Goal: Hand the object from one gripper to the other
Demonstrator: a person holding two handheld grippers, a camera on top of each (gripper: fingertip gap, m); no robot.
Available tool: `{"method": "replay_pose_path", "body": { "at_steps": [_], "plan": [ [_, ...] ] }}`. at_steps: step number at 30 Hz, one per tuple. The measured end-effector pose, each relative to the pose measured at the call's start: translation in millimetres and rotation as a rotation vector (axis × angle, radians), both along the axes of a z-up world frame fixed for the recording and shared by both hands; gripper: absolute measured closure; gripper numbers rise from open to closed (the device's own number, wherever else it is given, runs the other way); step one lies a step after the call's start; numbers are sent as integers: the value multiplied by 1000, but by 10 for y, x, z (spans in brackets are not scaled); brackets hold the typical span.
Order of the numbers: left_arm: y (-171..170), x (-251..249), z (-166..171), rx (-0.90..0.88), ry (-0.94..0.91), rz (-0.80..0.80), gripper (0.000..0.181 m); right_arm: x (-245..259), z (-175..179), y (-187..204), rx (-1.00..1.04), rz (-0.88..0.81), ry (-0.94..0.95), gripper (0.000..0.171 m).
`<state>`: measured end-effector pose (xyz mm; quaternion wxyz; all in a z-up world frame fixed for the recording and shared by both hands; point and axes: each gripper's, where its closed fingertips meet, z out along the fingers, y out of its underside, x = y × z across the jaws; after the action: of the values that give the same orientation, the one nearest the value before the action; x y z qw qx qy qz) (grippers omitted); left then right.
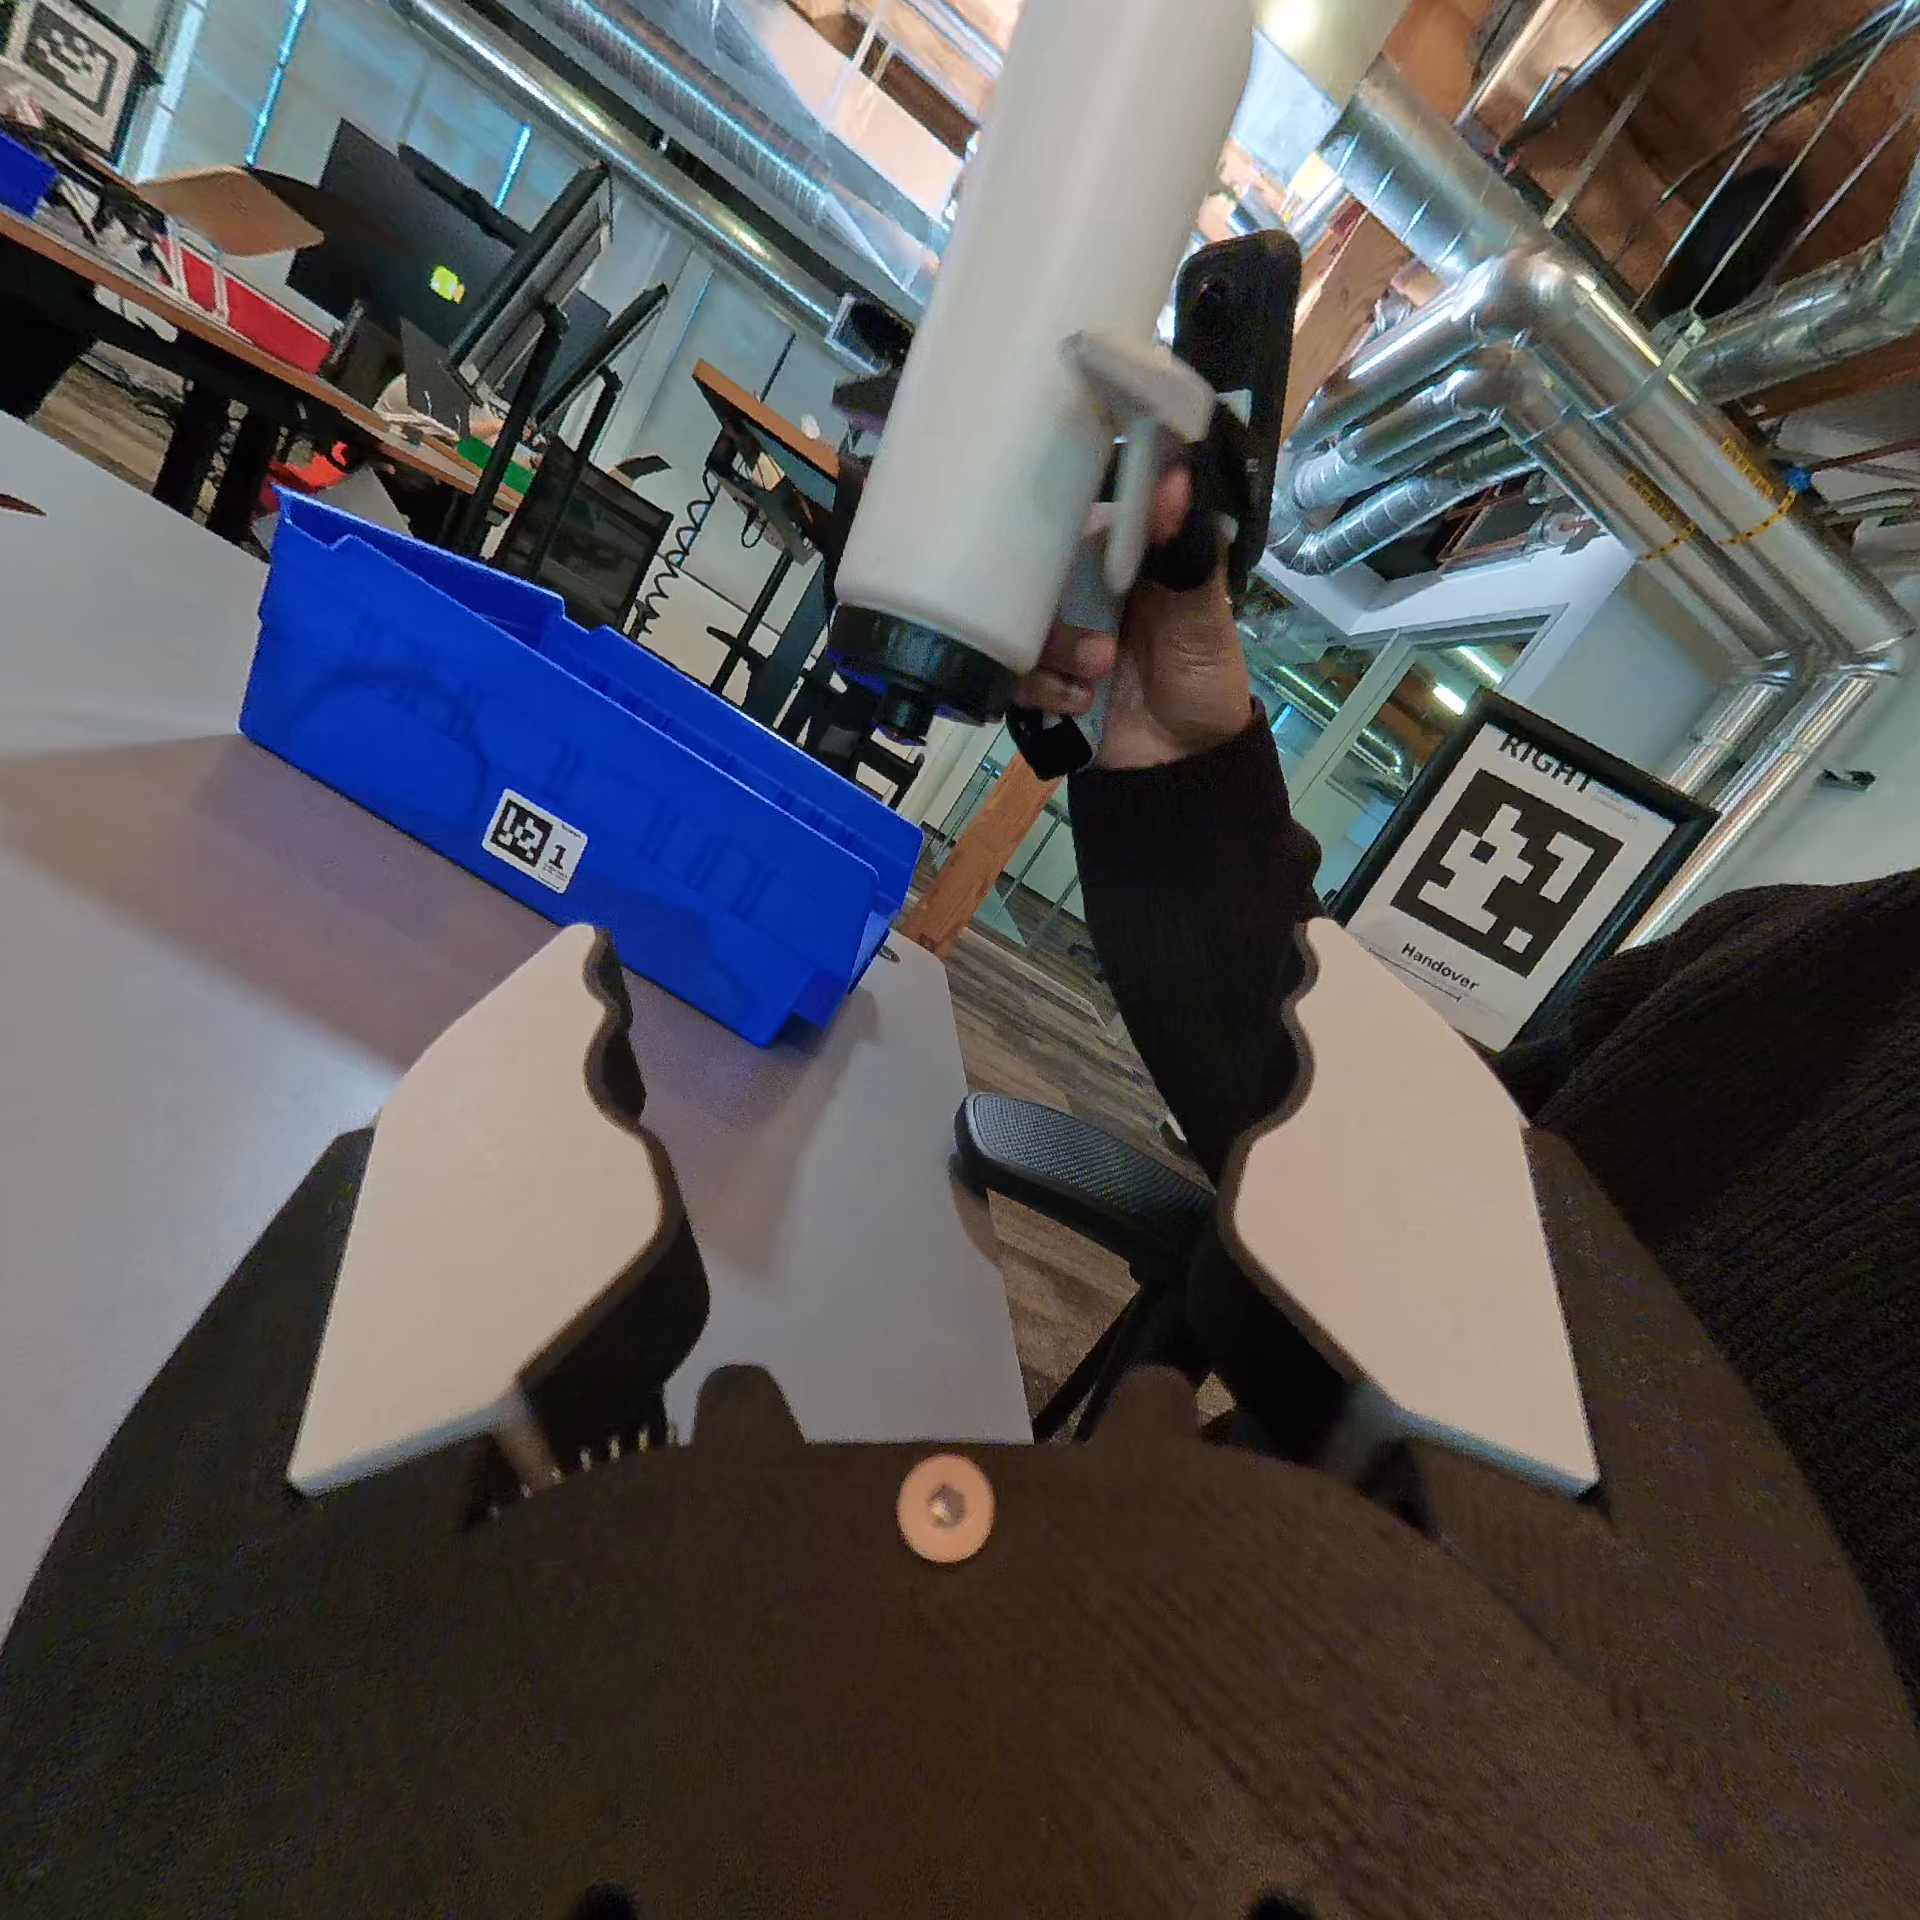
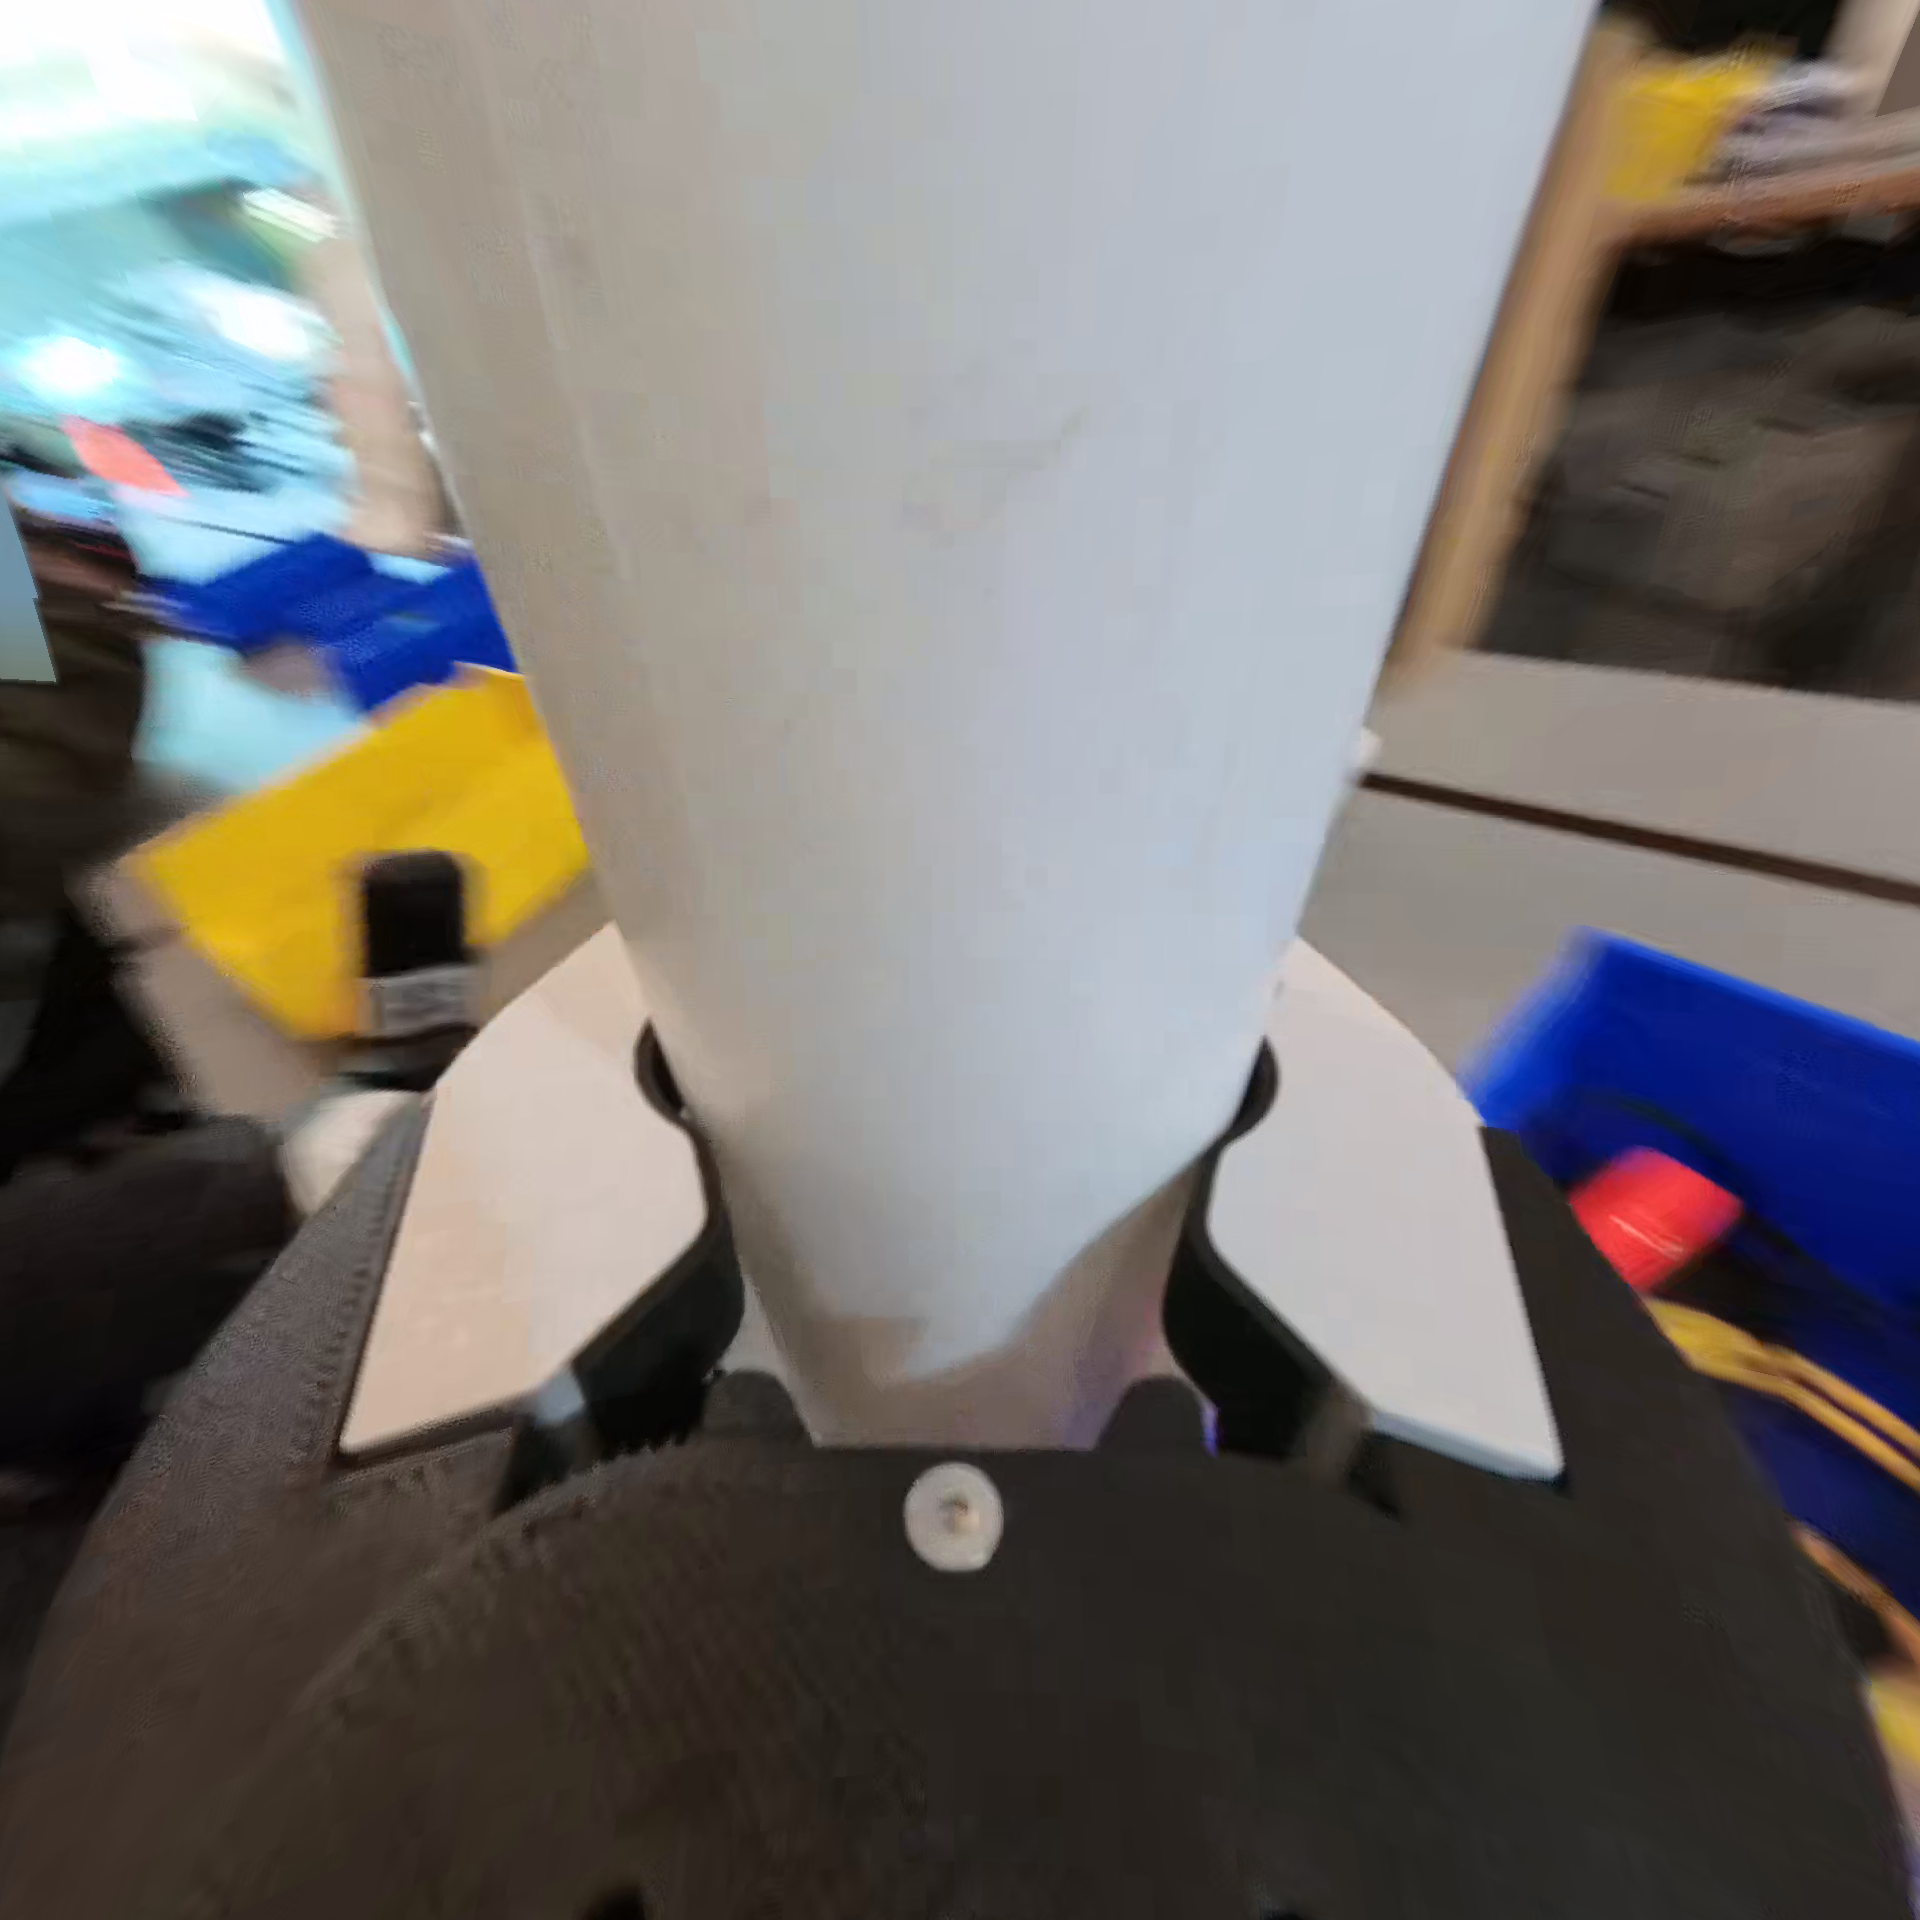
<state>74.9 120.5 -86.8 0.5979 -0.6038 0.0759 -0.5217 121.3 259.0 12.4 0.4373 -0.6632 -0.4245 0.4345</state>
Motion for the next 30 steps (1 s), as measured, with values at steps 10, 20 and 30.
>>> {"method": "replay_pose_path", "body": {
  "at_steps": [10, 20, 30],
  "plan": [
    [37, 47, -84, -31, 24, -11, 63, 863, -1166, 937, -313, -248, -343, 64],
    [62, -74, -90, -50, -18, 6, 65, 967, -772, 1094, -185, -339, -177, 53],
    [85, -143, -117, -59, -18, 31, 67, 299, 267, 146, 41, -40, 141, 68]
  ]
}}
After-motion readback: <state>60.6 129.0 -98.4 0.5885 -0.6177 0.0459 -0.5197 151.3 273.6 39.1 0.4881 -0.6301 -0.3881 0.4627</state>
